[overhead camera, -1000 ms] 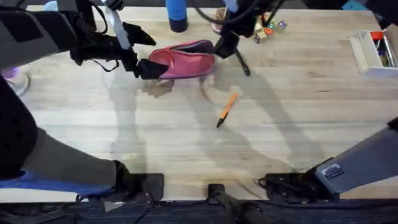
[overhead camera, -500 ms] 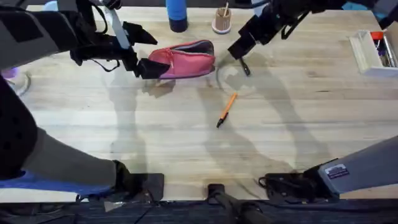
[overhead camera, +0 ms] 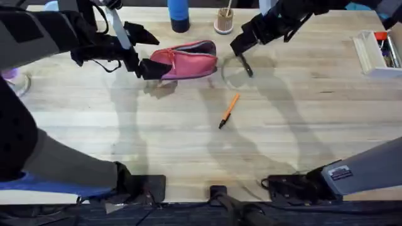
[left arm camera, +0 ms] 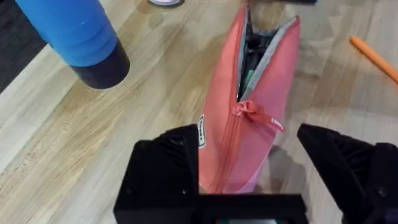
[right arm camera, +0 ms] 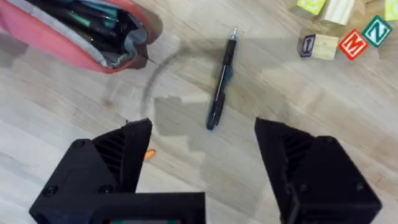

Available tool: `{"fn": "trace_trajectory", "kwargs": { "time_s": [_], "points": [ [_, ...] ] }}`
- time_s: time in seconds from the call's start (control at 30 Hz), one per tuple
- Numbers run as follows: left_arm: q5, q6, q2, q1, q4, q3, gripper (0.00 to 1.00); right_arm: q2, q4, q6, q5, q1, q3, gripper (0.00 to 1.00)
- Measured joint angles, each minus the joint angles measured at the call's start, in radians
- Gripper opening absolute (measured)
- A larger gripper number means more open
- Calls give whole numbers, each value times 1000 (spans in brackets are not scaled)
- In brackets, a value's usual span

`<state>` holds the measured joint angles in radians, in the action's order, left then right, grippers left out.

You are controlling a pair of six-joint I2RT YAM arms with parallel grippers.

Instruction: Unzip the bag, pick up the pens from the table one at a time and place them inside, then zip the bag closed.

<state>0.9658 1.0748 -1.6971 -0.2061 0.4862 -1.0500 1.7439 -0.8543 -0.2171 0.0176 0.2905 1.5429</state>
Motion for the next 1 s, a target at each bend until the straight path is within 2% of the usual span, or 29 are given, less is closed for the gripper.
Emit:
{"fn": "trace_trajectory", "kwargs": {
  "time_s": [0.17,0.4,0.53,0.77,1.0],
  "points": [
    [9,0,0,0,0,0,993,0,0,9,-4,0,0,997],
    [95,0,0,0,1,0,993,0,0,12,-6,0,0,997],
    [110,0,0,0,31,0,993,0,0,12,-6,0,0,997],
    [26,0,0,-3,76,0,993,0,0,12,-6,0,0,997],
    [-66,-6,52,-51,124,0,993,0,0,12,-7,0,0,998]
  ]
}}
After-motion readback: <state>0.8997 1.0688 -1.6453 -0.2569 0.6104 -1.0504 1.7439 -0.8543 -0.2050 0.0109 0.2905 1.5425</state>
